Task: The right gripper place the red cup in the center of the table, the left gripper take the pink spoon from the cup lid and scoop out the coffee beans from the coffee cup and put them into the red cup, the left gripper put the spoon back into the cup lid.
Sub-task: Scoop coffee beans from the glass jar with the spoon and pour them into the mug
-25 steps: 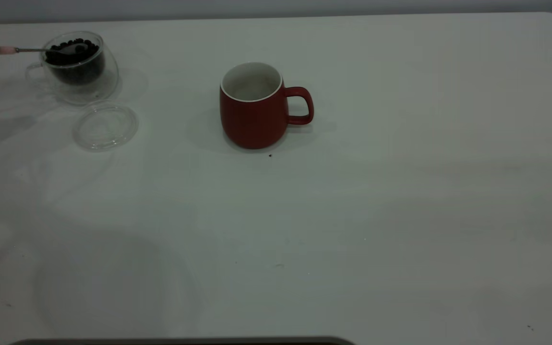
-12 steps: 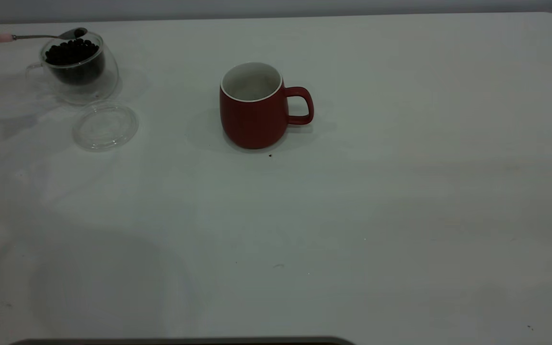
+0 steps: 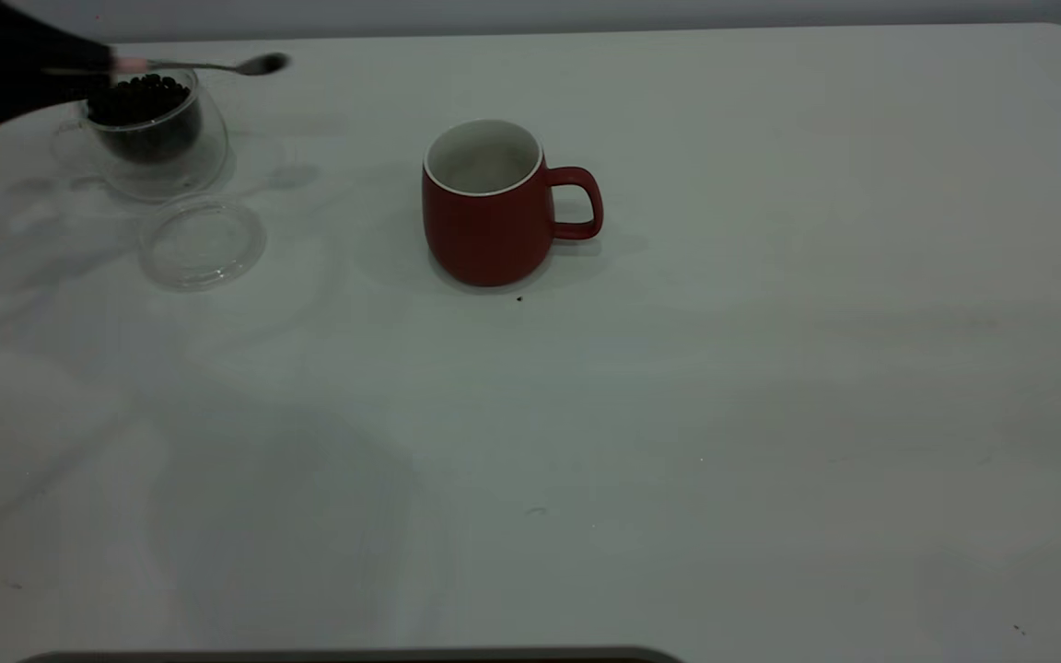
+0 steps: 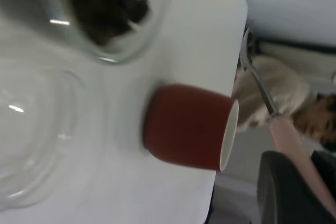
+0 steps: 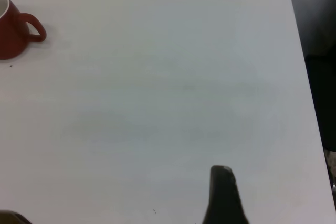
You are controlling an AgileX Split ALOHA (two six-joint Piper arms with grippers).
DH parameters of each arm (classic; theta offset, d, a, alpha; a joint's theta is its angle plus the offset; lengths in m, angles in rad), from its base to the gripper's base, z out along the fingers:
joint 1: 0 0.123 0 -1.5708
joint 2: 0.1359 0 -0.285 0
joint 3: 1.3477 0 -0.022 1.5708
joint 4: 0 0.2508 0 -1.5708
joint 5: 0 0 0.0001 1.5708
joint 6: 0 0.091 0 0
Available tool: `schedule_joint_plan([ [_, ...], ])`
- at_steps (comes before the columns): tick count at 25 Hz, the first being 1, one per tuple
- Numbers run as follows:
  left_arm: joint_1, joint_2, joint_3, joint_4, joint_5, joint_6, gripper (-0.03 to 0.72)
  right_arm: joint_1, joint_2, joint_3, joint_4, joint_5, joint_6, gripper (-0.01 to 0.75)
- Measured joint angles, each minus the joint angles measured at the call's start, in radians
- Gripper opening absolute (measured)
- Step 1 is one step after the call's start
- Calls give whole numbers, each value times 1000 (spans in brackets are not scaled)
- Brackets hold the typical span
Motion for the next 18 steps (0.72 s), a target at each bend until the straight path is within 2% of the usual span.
schedule_joint_plan([
  [10,-189,0,0,-3,1,25,123,0,0,0,0,0,0,557],
  [14,-229,0,0,-3,2,66,123,0,0,0,0,0,0,557],
  [18,-236,0,0,-2,3,117,123,0,0,0,0,0,0,557],
])
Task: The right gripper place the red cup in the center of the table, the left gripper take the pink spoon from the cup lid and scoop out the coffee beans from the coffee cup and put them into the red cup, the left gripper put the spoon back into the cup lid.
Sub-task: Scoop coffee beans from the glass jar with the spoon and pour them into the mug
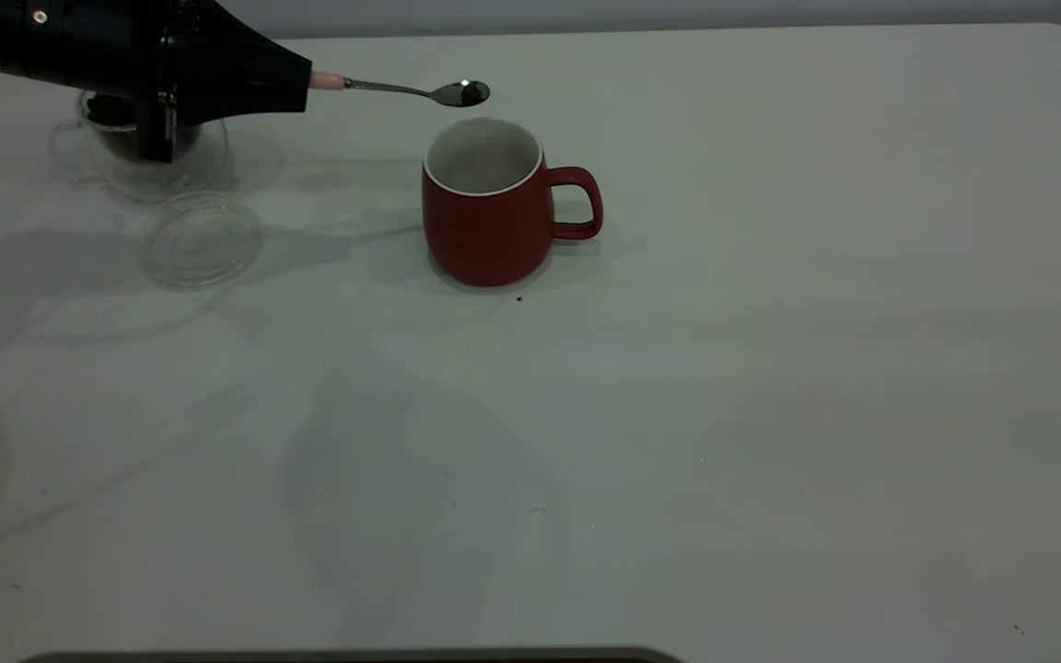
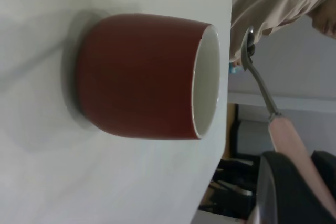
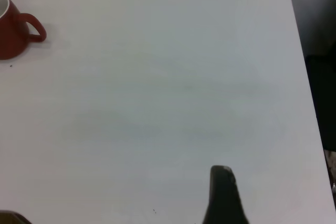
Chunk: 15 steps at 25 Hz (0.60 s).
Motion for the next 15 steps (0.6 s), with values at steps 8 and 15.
schedule_joint_plan([
  [8,-1,0,0,22,-10,199,123,0,0,0,0,0,0,557],
  [15,-12,0,0,22,-70,515,123,0,0,0,0,0,0,557],
])
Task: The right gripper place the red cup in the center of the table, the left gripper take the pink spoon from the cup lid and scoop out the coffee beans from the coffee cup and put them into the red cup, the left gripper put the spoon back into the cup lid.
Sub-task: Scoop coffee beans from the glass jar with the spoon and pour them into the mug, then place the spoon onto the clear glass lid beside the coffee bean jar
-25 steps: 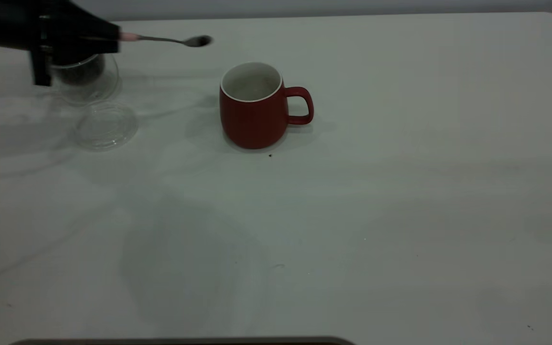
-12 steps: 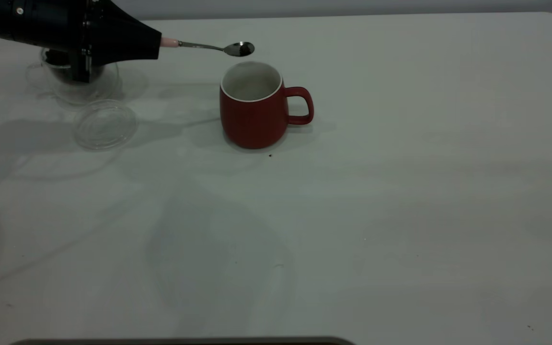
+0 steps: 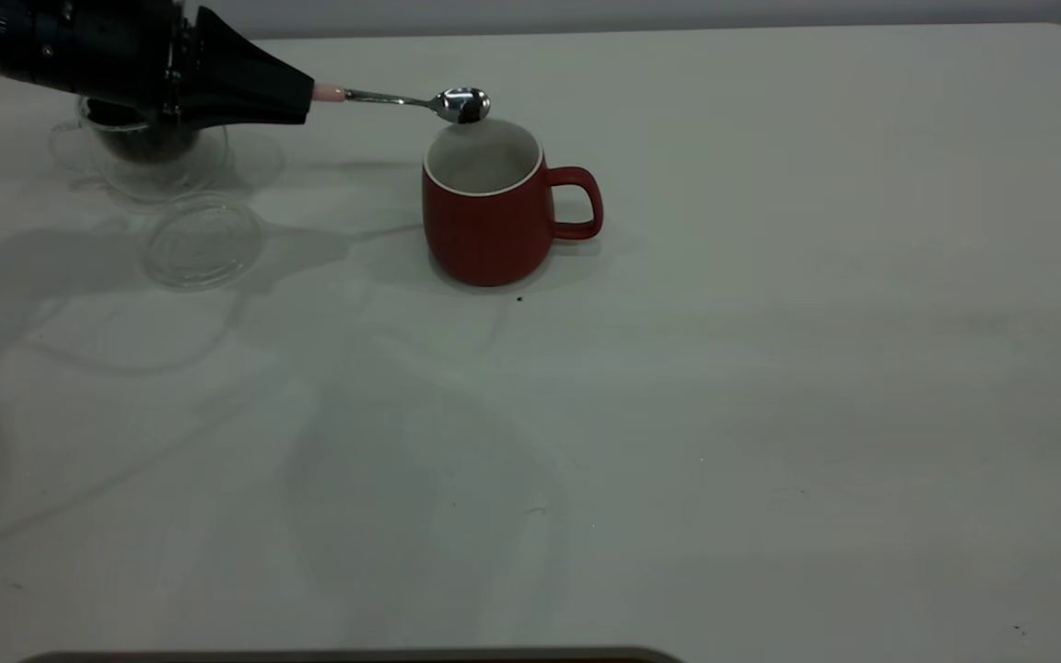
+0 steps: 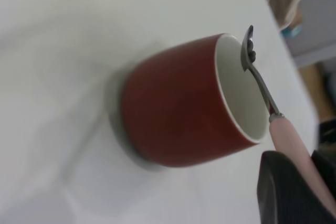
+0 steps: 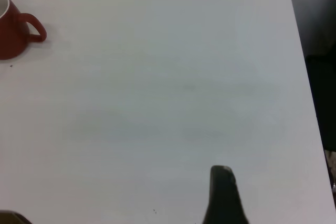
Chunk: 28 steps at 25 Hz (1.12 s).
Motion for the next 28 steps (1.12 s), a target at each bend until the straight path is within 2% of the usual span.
schedule_joint_plan([
  [6,-9,0,0,0,-1,267,123,0,0,0,0,0,6,557],
  [11,-9,0,0,0,1,288,123,0,0,0,0,0,0,557],
  [15,-2,-29,0,7,48,271,123,0,0,0,0,0,0,557],
  [21,35,-191,0,58,70,94,123,0,0,0,0,0,0,557],
  [28,129,-409,0,237,93,-264,123,0,0,0,0,0,0,557],
])
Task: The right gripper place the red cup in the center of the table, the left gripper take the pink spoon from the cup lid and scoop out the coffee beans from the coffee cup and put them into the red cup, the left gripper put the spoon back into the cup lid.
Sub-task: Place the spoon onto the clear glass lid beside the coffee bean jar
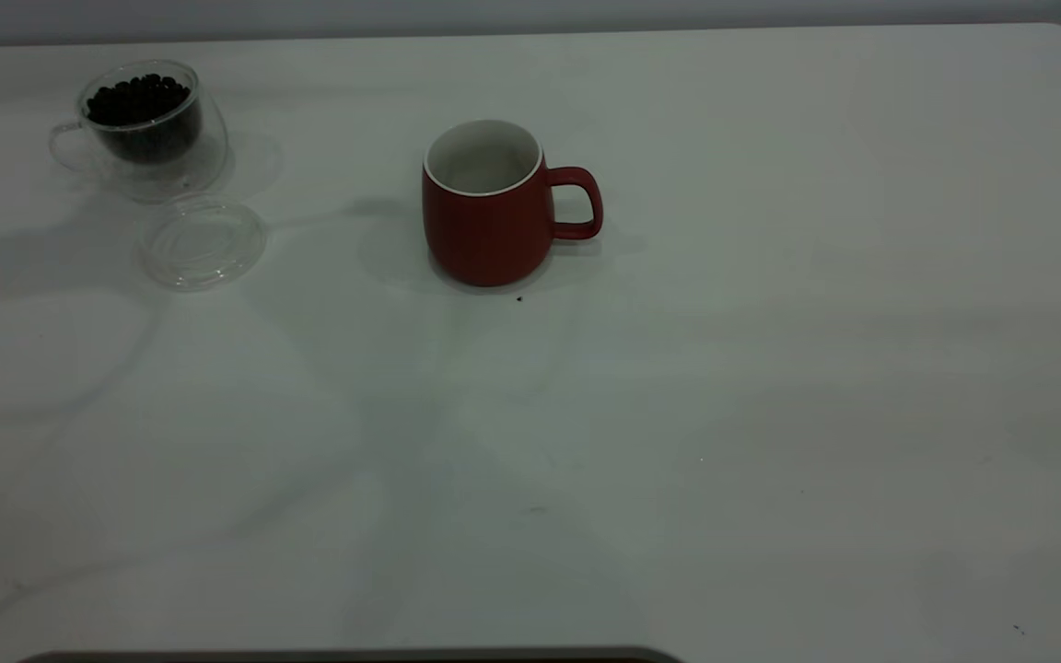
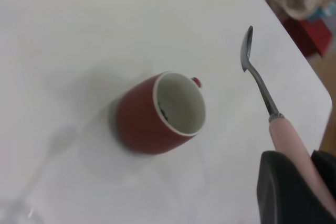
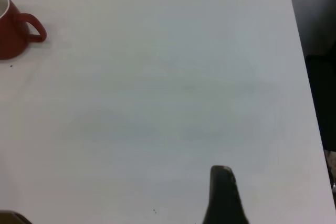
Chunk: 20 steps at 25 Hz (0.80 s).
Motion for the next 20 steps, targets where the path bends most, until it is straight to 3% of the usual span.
schedule_joint_plan([
  [6,128,-69,3,95,0,-201,123,0,0,0,0,0,0,557],
  [12,228,-38,80,196,0,-234,123,0,0,0,0,0,0,557],
  [20,252,198,154,137,-119,-223,123,0,0,0,0,0,0,557],
])
